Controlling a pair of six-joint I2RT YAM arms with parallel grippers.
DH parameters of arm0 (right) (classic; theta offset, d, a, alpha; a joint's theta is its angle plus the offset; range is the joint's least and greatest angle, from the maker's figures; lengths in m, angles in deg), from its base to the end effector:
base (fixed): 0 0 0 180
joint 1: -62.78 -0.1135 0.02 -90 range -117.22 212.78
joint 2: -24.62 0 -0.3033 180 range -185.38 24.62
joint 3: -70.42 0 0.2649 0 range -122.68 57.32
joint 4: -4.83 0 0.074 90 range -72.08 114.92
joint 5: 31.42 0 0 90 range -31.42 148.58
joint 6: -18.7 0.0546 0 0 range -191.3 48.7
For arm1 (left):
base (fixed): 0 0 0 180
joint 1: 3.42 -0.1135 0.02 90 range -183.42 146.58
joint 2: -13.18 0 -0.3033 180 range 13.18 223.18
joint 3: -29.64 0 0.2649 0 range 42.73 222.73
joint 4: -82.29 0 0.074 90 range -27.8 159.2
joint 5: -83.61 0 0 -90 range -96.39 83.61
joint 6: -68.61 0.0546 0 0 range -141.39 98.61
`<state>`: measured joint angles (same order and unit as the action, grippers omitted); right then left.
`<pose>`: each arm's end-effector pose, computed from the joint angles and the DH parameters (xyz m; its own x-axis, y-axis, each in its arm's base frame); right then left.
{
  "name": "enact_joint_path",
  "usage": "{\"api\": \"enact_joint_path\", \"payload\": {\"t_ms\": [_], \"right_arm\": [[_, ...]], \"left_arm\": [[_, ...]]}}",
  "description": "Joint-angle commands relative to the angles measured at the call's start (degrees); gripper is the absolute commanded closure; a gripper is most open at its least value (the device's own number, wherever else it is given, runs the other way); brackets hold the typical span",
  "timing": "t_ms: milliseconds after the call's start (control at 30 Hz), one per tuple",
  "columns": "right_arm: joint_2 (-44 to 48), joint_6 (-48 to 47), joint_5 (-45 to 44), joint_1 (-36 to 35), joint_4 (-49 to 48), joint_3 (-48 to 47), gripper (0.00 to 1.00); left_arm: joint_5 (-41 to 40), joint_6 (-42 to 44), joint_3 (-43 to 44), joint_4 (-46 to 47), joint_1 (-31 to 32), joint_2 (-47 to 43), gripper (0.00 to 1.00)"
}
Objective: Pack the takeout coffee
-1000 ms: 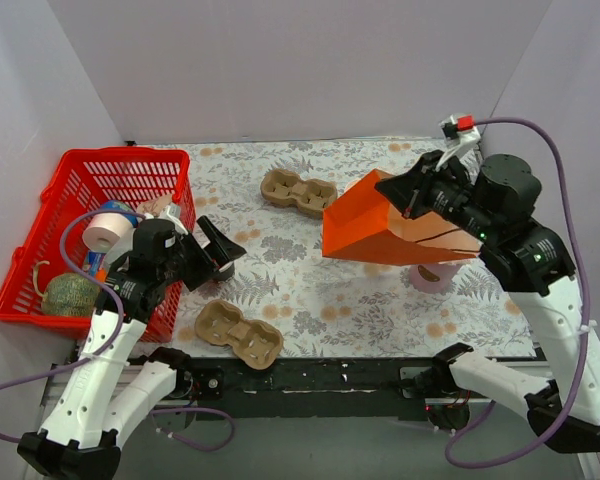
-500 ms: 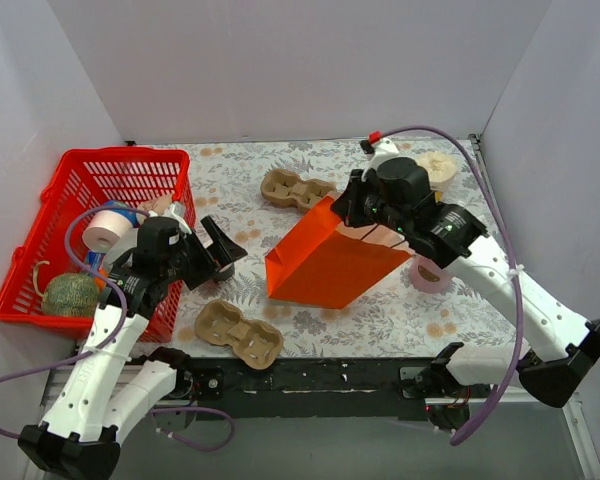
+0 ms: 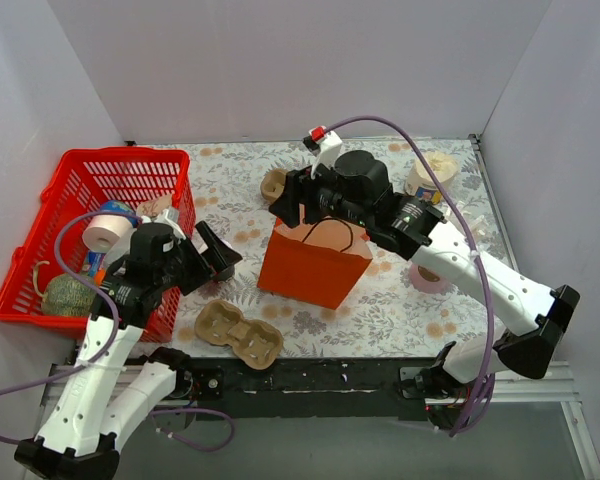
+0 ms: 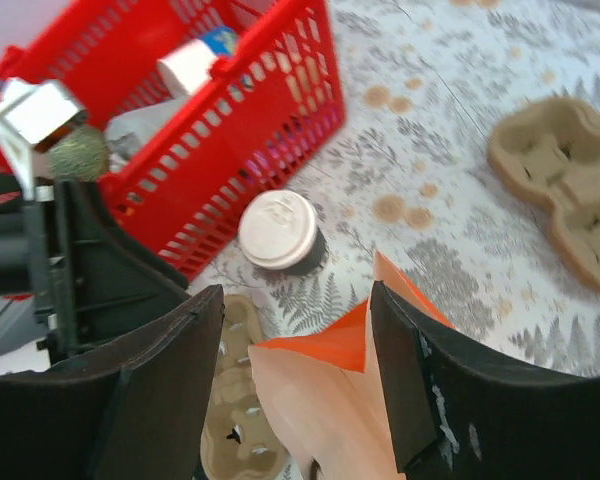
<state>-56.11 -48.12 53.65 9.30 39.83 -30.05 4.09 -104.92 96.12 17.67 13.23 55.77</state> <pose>0.2087 0.2739 0.4685 -0.4397 0.0652 -0.8958 -0.6290 0.6895 0.3589 0.1271 -0.0484 0.3427 -0.4816 -0.8758 0.0325 -0.5745 0.2875 -0.7663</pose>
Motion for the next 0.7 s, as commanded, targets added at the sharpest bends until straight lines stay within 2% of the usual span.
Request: {"api": "enact_joint_path", "payload": {"t_ms": [0,133,300,400,467,533,567,600,667], "right_arm": [[2.2,-9.5,11.6,-1.3,-8.8,-3.8,0.31],[2.1,-16.6,14.2,-4.2,-8.6,-6.5,0.27],[1.9,-25.4,13.7,-12.3,-6.4,-7.8,0.25],[4.3,-30.5,10.6,-18.9,-6.8,-2.9,0.25],[7.7,-34.4,10.2,-23.9,-8.5,6.0,0.25],[11.4,-31.9,7.5,-27.8,-12.7,17.3,0.22],[12.0,-28.4,6.2,-28.7,-13.6,20.1,0.22],[12.5,-17.6,1.1,-29.2,-13.9,22.1,0.22],[13.1,-7.7,-4.4,-33.1,-17.9,29.8,0.22]], "left_arm": [[-6.1,-1.2,0.8,-8.4,-0.8,-0.8,0.02],[-6.6,-1.4,0.8,-8.9,-0.7,-0.9,0.02],[-7.7,-1.4,1.1,-9.6,-0.7,-0.9,0.02],[-8.0,-1.9,1.2,-10.3,-0.7,-1.1,0.02],[-8.8,-1.7,1.9,-11.1,-0.7,-1.6,0.02],[-9.7,-1.5,2.4,-12.0,-0.8,-2.1,0.02],[-11.7,-1.5,2.8,-12.8,-0.7,-2.5,0.02],[-12.3,-1.6,2.9,-13.2,-0.7,-2.7,0.02],[-13.0,-1.8,2.8,-14.1,-0.7,-2.7,0.02]]}}
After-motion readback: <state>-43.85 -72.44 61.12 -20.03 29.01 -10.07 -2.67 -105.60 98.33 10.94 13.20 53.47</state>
